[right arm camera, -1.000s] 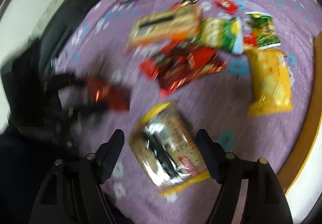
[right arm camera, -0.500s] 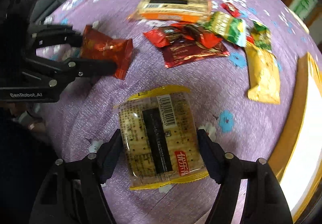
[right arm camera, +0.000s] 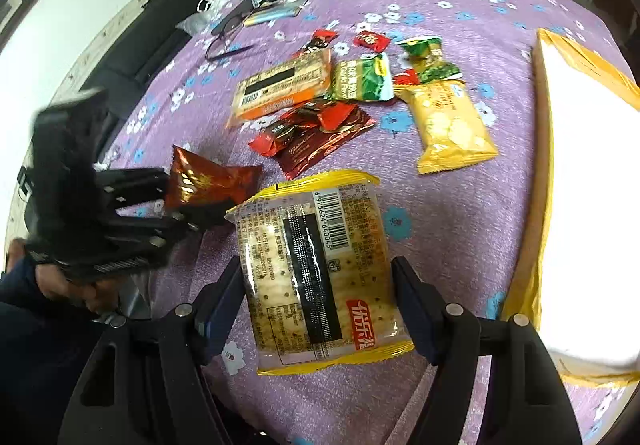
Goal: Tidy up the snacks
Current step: 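Lift the red candy bag with the left tool while the right tool lifts the cracker roll, then place the red bag and cracker roll into the white box with both tools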
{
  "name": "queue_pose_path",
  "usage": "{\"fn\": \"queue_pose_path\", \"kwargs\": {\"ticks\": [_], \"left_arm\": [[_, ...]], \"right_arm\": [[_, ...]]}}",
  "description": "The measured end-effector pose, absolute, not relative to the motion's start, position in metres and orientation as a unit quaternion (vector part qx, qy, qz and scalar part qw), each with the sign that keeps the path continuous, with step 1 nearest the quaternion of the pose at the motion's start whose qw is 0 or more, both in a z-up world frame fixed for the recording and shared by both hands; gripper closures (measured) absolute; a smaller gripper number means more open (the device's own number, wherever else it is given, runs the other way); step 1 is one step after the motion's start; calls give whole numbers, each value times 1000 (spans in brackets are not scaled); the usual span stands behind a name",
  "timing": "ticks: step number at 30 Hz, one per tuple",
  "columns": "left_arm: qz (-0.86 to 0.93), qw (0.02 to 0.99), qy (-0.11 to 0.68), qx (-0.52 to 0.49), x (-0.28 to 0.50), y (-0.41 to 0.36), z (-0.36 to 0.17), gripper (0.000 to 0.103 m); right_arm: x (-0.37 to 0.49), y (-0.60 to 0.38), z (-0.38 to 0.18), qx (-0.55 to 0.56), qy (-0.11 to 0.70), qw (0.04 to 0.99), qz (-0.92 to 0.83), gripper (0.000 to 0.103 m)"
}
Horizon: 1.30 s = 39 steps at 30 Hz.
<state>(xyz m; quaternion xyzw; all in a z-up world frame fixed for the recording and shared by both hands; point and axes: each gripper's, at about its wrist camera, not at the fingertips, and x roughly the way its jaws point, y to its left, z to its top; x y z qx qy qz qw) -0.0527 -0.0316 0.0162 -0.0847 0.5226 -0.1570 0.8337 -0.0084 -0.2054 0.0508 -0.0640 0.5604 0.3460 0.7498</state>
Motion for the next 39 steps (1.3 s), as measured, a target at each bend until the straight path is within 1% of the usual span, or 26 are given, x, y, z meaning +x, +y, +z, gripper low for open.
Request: {"fn": "queue_pose_path", "kwargs": {"ticks": [2,5,8,13,14,16,18,20,23,25,26,27,30,35,39], "left_arm": [[-158,835,519,-90,-52,-34,17,85],[-158,843,507,-91,-52,-35,26,87],[-164,846,497,-99,-48,-38,33,87],[-146,843,511,-87,-38,-44,30,87],[-140,844,511,-83,-37,-45,30,85],[-133,844,513,-82,-33,-48,31,75],[-125,849,507,-76,-30,-49,34,50],[-118,853,504,-65,-25,-51,37,40],[-121,849,511,-58,-12,-54,33,40],[-118,844,521,-50,-5,-57,27,44],[-117,842,524,-46,-4,-58,24,52],[-116,842,526,-40,-4,-59,22,66],[-111,848,518,-31,-9,-62,21,69],[-116,850,510,-57,-15,-63,30,70],[-137,855,496,-61,-8,-74,48,70]], "right_arm": [[-8,-216,52,-53,561,752,343,31],[-7,-222,53,-37,557,758,337,31],[-4,-234,56,-17,553,765,330,31],[2,-255,58,9,552,770,320,31],[1,-258,58,9,551,771,318,31],[1,-262,60,14,551,773,315,31],[0,-267,61,23,551,772,316,31],[1,-271,63,25,548,774,315,31],[0,-277,67,32,543,778,315,31],[1,-283,70,38,540,781,312,31],[1,-286,72,41,538,783,310,31],[2,-289,73,44,537,785,307,31],[6,-301,76,58,536,788,298,31],[12,-321,81,74,530,799,275,31],[24,-341,87,85,526,808,252,31]]}}
